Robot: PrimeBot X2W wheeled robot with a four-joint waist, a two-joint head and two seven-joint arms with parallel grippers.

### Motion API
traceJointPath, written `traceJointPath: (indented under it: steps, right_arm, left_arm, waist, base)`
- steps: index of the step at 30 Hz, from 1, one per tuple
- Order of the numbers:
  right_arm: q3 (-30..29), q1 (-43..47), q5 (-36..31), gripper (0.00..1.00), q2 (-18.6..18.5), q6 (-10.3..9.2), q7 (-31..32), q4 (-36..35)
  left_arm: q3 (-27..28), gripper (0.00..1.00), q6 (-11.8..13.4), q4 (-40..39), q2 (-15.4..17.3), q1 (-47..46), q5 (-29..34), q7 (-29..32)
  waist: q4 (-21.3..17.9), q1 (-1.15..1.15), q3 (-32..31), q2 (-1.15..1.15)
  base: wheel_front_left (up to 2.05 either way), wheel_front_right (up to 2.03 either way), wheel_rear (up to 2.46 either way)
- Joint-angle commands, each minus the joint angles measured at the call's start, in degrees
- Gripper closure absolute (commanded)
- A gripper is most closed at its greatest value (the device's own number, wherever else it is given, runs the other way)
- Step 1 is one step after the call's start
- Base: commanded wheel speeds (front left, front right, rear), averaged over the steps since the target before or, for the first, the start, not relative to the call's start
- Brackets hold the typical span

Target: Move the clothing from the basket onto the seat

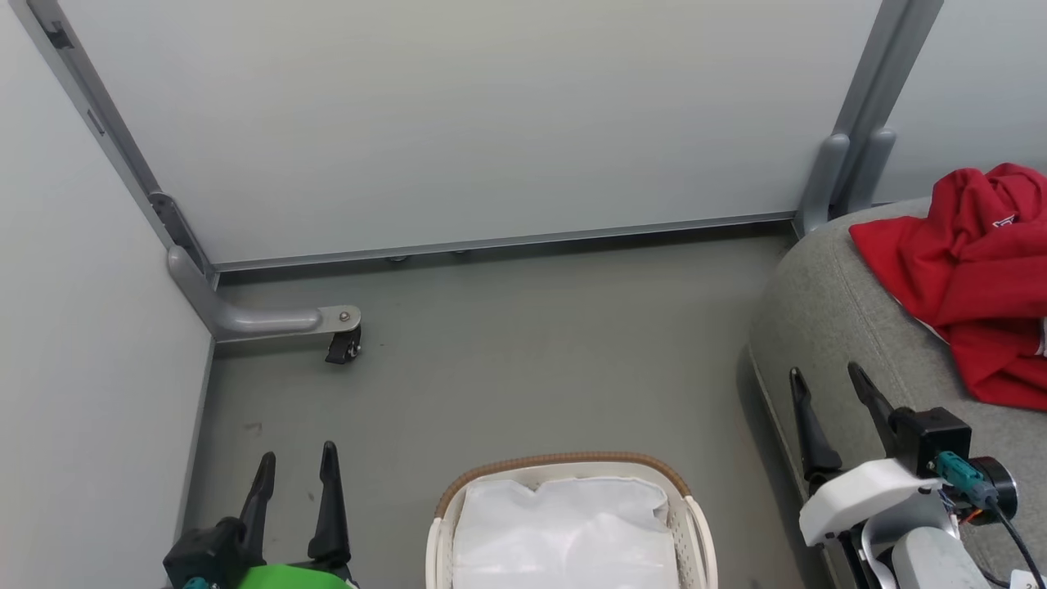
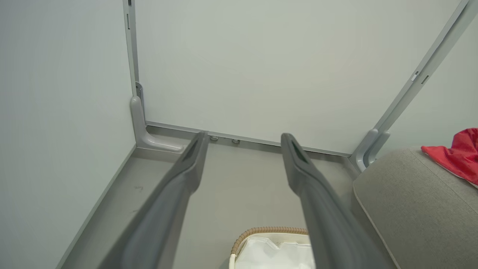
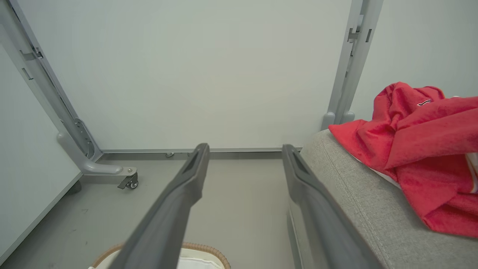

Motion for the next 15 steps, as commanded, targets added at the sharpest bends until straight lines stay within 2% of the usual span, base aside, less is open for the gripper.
traceJointPath:
  steps: [1, 15]
  right_arm:
    - [0.2, 1.3, 0.3, 0.00, -0.3, -0.06, -0.1, -0.5]
    - [3.8, 4.2, 1.8, 0.00, -0.2, -0.06, -0.1, -3.4]
  left_arm:
    - [0.0, 0.00, 0.2, -0.3, 0.1, 0.9, -0.1, 0.0]
    - [0.8, 0.00, 0.1, 0.2, 0.0, 2.0, 0.9, 0.0]
  waist:
    - [0.3, 0.00, -0.3, 0.00]
    - [-0.3, 0.00, -0.7, 0.00]
  base:
    - [0.00, 0.00, 0.00]
    - [0.00, 0.00, 0.00]
